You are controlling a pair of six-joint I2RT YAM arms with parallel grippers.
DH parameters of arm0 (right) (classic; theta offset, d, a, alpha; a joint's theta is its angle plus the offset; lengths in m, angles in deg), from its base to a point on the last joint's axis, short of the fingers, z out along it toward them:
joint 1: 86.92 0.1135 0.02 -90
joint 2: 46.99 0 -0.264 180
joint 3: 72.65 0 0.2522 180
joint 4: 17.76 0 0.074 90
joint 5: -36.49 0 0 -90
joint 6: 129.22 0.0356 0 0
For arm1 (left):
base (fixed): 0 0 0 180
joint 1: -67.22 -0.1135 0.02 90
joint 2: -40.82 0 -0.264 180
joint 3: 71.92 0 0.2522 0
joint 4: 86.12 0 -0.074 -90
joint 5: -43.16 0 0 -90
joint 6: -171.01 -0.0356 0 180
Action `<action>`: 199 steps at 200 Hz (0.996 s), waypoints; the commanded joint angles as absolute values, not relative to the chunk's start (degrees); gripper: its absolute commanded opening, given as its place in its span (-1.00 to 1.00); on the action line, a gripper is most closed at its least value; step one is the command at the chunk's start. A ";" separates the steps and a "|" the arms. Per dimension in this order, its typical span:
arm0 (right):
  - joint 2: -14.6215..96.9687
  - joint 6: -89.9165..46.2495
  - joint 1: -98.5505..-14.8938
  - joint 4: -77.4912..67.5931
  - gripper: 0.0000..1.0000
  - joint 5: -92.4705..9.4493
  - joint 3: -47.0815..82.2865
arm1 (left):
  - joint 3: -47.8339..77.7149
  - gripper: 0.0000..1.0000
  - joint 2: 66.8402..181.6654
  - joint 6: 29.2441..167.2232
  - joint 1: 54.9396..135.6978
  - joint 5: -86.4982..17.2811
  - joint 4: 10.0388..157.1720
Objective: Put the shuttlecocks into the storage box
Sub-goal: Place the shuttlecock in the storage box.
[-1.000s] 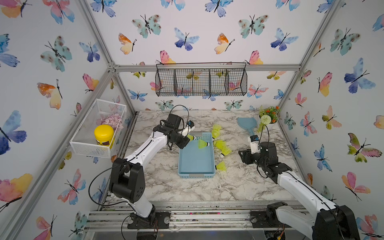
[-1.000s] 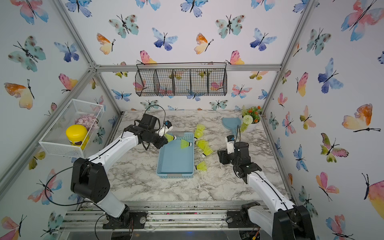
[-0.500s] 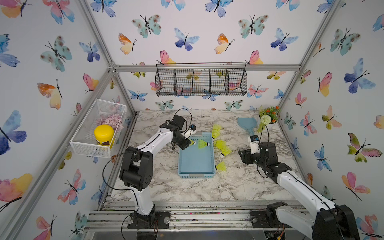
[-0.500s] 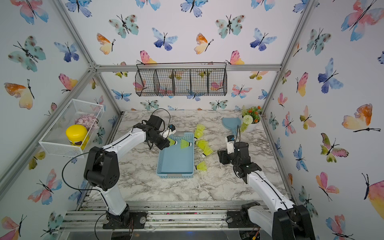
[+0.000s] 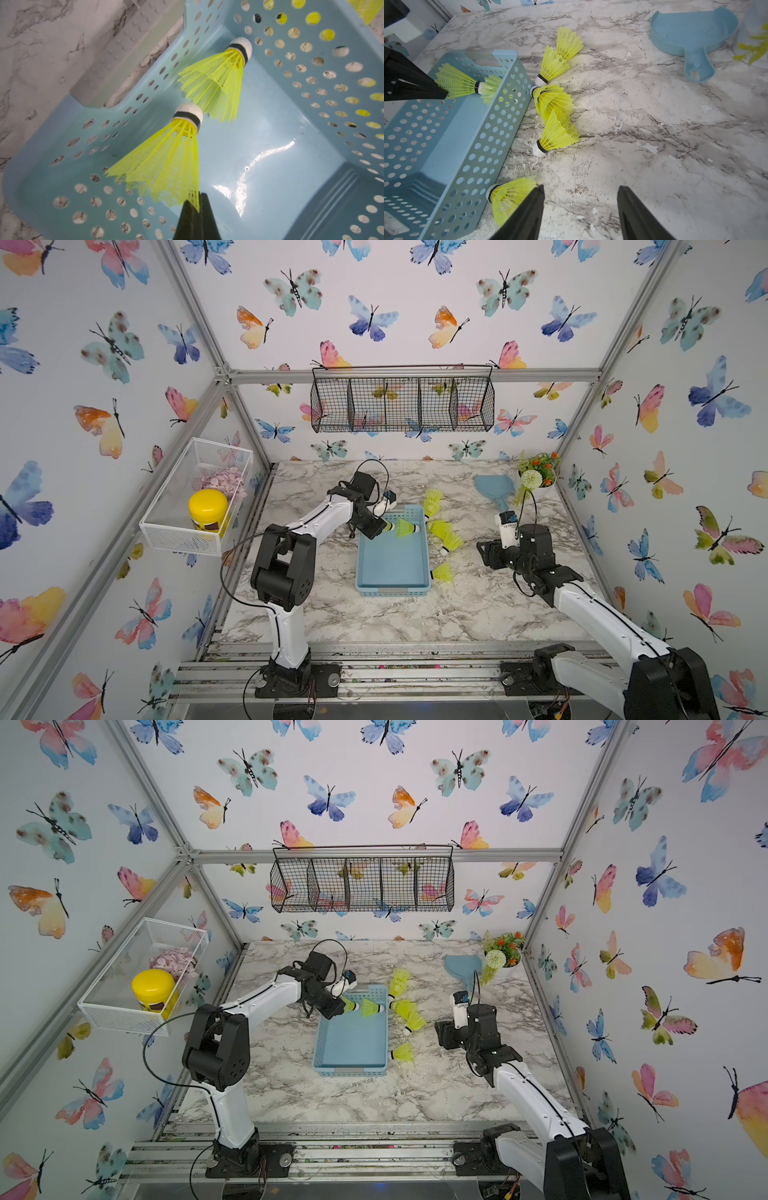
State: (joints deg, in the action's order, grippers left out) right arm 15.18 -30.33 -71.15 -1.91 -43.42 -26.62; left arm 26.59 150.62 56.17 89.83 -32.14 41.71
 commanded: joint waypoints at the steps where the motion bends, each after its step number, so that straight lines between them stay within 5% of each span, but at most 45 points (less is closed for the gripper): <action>1: 15.82 -30.60 -71.37 -2.33 0.26 -44.24 -27.34 | 27.22 -1.00 151.52 55.93 90.05 -30.53 42.72; 145: 16.62 -30.41 -71.36 -1.02 0.26 -44.02 -26.97 | 27.79 -1.00 154.86 54.73 90.00 -27.59 43.43; 172: 16.44 -30.43 -71.35 -0.81 0.26 -44.05 -26.98 | 27.98 -0.68 154.91 55.55 90.07 -28.83 43.87; 199: 16.49 -30.43 -71.35 -0.82 0.26 -44.02 -26.98 | 28.39 -0.63 154.84 56.29 90.04 -31.10 44.87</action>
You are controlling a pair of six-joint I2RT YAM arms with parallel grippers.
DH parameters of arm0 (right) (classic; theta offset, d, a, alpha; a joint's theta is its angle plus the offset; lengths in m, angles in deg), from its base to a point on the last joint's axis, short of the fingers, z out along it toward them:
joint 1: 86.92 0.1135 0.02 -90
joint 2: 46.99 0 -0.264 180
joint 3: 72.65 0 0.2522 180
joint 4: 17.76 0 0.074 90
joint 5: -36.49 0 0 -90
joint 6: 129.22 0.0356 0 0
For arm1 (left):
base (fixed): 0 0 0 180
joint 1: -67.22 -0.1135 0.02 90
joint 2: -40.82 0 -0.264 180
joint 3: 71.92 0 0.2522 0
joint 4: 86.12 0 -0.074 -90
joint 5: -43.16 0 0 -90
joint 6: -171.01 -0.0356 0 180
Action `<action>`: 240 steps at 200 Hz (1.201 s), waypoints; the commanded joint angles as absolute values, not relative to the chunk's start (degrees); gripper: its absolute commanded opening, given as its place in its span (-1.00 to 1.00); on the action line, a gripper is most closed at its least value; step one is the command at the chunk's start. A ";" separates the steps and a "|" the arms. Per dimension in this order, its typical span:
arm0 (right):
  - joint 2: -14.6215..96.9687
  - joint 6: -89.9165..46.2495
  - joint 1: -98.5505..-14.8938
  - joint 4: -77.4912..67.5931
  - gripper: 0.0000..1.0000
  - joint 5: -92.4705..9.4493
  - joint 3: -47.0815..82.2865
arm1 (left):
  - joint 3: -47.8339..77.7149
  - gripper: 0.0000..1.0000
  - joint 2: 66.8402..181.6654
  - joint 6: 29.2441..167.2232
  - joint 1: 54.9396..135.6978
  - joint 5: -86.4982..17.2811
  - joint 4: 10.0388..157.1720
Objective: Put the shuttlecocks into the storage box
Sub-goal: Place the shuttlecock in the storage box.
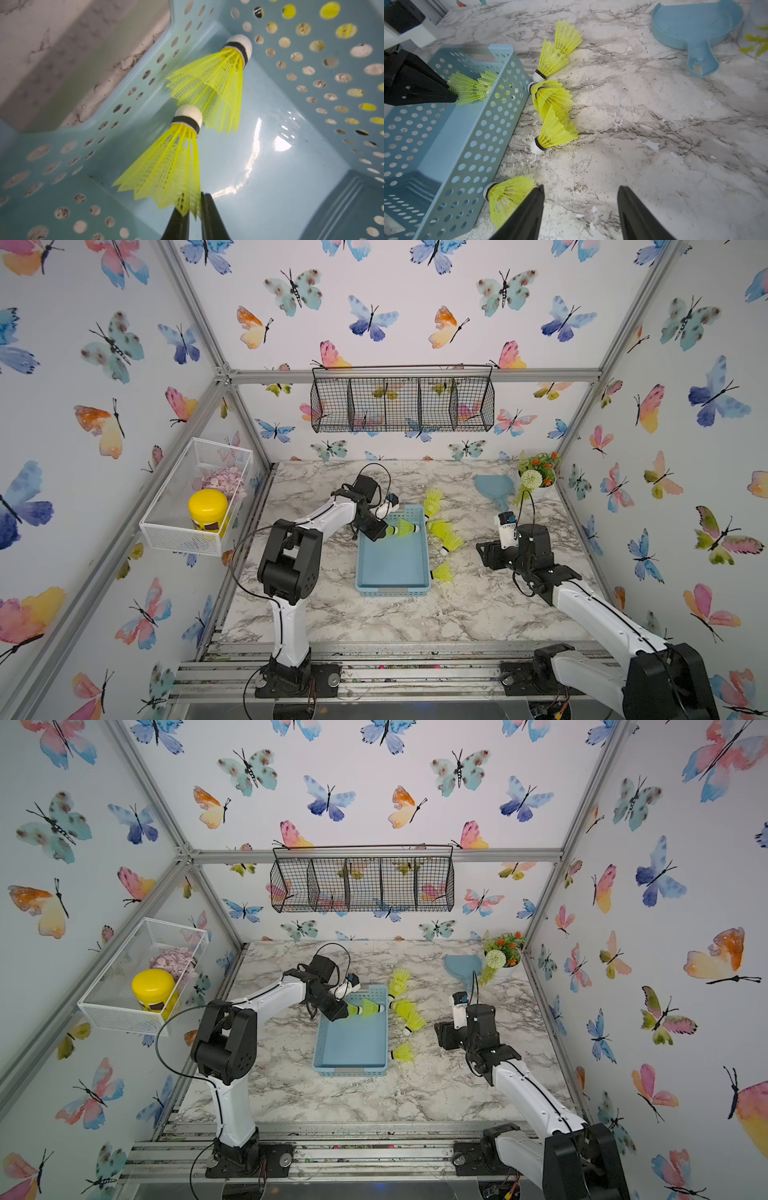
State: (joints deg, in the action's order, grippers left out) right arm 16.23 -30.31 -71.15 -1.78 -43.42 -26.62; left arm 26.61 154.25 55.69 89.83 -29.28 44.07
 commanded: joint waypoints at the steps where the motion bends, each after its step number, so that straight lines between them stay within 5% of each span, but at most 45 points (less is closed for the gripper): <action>1: 16.52 -30.43 -71.36 -0.78 0.26 -44.02 -26.98 | 28.44 -0.62 154.87 56.35 90.05 -31.19 44.87; 181: 16.95 -27.68 -71.37 0.64 0.28 -43.31 -26.20 | 25.76 -0.08 147.60 59.69 90.77 -41.56 47.82; 240: 18.78 -28.73 -71.28 2.43 0.26 -32.06 -25.88 | 22.41 -0.02 136.81 62.78 90.75 -45.09 46.35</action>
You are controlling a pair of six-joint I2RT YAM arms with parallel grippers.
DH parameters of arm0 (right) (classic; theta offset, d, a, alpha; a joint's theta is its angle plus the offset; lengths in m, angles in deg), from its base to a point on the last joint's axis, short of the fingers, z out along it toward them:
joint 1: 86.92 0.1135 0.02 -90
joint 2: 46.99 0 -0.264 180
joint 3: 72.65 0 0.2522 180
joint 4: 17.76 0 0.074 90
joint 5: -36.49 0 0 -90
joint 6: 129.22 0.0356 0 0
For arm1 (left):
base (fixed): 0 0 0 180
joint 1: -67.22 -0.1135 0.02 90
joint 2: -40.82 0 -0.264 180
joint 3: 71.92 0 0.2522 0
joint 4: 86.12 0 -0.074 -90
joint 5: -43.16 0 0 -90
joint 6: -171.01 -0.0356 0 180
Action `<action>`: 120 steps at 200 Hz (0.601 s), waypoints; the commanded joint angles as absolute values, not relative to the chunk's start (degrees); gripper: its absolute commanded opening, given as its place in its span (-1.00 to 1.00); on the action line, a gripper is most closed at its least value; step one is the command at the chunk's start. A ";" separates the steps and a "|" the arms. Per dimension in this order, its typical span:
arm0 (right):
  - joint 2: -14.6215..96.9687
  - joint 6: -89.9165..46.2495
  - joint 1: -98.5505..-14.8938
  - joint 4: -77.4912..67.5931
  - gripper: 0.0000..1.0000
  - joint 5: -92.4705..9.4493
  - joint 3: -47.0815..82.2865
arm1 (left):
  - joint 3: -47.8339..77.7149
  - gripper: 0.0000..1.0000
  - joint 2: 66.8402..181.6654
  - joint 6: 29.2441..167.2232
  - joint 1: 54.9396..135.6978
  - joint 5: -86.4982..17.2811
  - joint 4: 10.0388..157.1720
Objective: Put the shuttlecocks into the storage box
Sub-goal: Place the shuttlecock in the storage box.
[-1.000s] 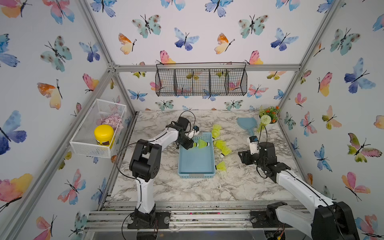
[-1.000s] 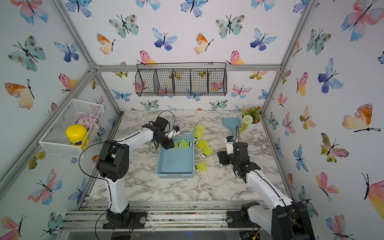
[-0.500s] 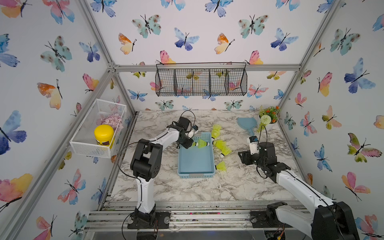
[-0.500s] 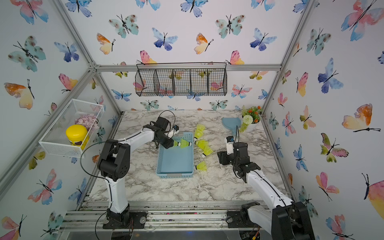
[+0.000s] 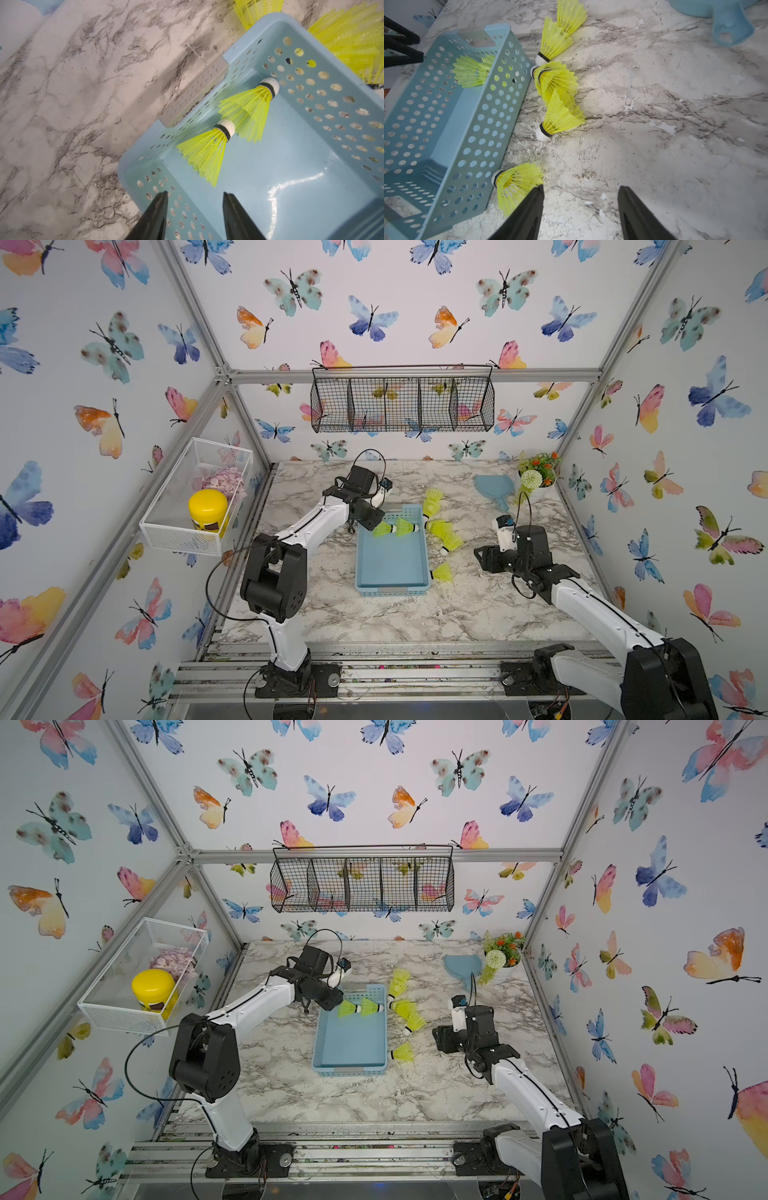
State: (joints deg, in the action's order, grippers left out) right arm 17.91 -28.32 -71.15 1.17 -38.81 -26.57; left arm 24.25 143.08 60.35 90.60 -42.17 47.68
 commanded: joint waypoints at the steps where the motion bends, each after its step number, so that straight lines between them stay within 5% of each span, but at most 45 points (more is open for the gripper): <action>1: 18.81 -28.75 -71.28 2.38 0.26 -31.84 -25.90 | 22.33 -0.02 136.54 62.84 90.76 -45.17 46.32; 50: 21.46 -28.97 -70.44 0.11 0.18 -19.34 -27.07 | 12.66 -0.07 121.26 69.21 89.73 -44.28 51.38; 120: 28.69 -27.40 -64.30 -2.55 0.03 -17.46 -25.64 | -2.80 -0.01 105.21 74.06 87.65 -41.54 60.48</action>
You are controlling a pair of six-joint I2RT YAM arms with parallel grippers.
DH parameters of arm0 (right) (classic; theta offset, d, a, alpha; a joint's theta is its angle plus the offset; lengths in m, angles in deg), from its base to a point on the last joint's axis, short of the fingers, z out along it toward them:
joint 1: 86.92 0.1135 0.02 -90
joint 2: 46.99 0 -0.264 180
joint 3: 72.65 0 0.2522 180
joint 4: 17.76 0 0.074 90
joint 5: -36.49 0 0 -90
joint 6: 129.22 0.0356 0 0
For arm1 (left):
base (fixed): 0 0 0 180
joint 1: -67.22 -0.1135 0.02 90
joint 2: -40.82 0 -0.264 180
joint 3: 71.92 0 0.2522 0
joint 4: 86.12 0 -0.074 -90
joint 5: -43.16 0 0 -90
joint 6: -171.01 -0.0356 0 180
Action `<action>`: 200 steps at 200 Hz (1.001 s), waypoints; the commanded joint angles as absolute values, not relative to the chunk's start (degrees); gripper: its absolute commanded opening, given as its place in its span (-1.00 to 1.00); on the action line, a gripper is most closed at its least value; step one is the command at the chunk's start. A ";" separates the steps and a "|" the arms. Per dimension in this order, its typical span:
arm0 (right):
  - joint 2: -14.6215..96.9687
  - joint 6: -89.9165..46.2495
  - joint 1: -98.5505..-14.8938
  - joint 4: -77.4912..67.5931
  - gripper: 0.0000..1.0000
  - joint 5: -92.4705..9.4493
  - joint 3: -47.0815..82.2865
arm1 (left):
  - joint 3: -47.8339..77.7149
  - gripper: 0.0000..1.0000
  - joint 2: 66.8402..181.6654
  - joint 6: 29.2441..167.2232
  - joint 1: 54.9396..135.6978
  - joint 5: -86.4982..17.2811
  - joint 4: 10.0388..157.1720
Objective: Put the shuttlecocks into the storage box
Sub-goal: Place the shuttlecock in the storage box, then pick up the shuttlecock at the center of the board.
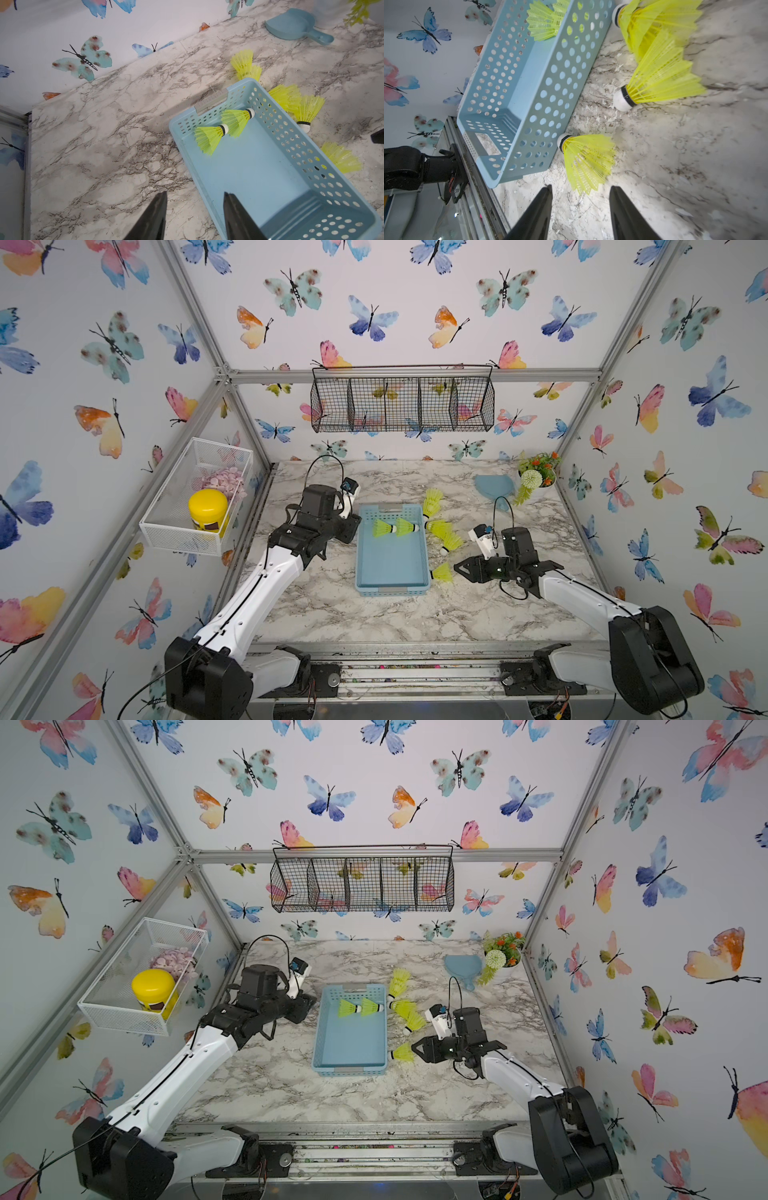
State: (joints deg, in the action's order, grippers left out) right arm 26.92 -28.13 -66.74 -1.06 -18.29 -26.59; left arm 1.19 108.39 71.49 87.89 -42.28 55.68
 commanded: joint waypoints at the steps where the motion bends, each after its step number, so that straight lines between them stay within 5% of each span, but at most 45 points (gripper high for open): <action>1: 28.82 -27.37 -64.14 -2.48 0.03 -17.73 -25.56 | -2.93 0.00 105.10 74.07 87.63 -41.55 60.55; 57: 33.59 -25.18 -60.64 -3.95 -0.05 -24.18 -24.46 | -3.14 0.01 104.68 74.03 87.69 -42.00 59.91; 129: 32.83 -25.74 -59.94 -1.87 -0.67 -28.73 -23.61 | -2.94 0.02 104.85 73.67 87.67 -42.27 59.54; 200: 21.07 -21.61 -59.92 7.96 -0.72 -44.07 -25.82 | -2.16 0.01 105.95 73.12 87.69 -42.40 58.58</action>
